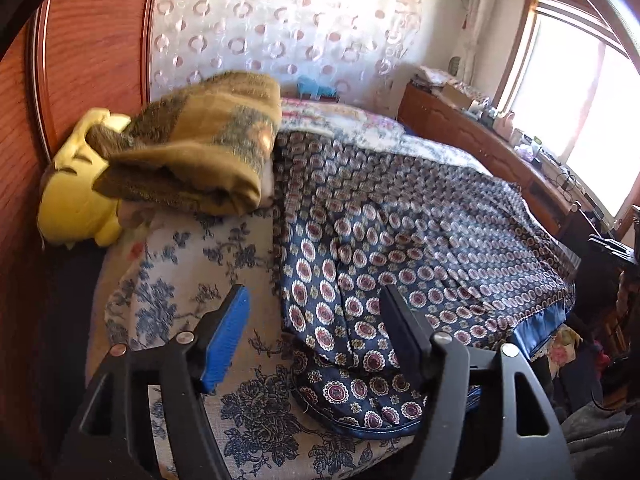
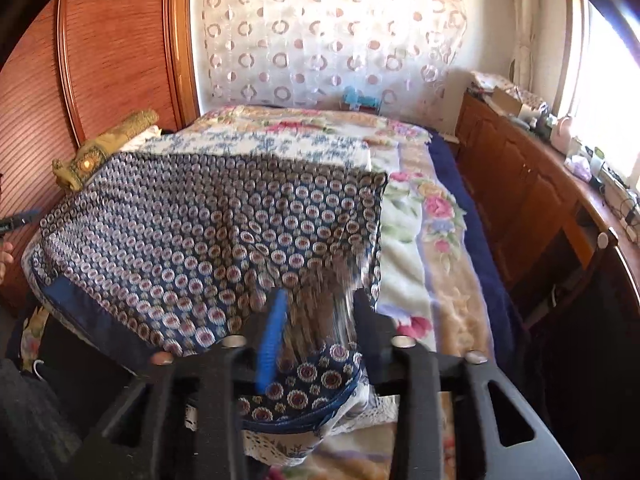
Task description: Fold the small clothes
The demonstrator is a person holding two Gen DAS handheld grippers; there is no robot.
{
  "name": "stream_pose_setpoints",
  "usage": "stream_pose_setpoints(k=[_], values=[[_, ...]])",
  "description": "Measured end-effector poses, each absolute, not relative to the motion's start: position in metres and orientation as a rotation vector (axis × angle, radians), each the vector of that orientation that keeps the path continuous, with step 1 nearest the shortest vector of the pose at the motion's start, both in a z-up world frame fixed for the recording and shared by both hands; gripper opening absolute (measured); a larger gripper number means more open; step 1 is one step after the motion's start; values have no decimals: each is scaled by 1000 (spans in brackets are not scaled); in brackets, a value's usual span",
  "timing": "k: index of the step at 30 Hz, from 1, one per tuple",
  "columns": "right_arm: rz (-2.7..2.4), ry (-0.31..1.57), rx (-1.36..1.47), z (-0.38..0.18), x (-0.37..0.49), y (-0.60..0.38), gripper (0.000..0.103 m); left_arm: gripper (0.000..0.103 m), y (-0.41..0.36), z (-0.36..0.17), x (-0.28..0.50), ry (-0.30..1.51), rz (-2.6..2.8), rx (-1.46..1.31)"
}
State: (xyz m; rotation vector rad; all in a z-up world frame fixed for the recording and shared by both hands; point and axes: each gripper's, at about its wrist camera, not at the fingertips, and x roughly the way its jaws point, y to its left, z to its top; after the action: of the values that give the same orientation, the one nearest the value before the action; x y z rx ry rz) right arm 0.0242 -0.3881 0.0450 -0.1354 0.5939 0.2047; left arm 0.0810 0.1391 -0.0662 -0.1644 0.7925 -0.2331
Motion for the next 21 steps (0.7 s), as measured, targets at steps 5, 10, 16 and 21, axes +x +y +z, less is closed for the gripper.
stream_pose_setpoints(k=[5, 10, 16, 21], values=[[226, 569, -134, 45, 19, -375, 54, 68, 141, -80, 88, 819, -184, -188], [301, 572, -129, 30, 25, -344, 57, 68, 143, -82, 92, 821, -166, -206], [394, 585, -108, 4, 52, -295, 57, 68, 136, -82, 96, 820, -162, -181], [436, 602, -147, -14, 74, -262, 57, 68, 131, -86, 102, 827, -165, -184]])
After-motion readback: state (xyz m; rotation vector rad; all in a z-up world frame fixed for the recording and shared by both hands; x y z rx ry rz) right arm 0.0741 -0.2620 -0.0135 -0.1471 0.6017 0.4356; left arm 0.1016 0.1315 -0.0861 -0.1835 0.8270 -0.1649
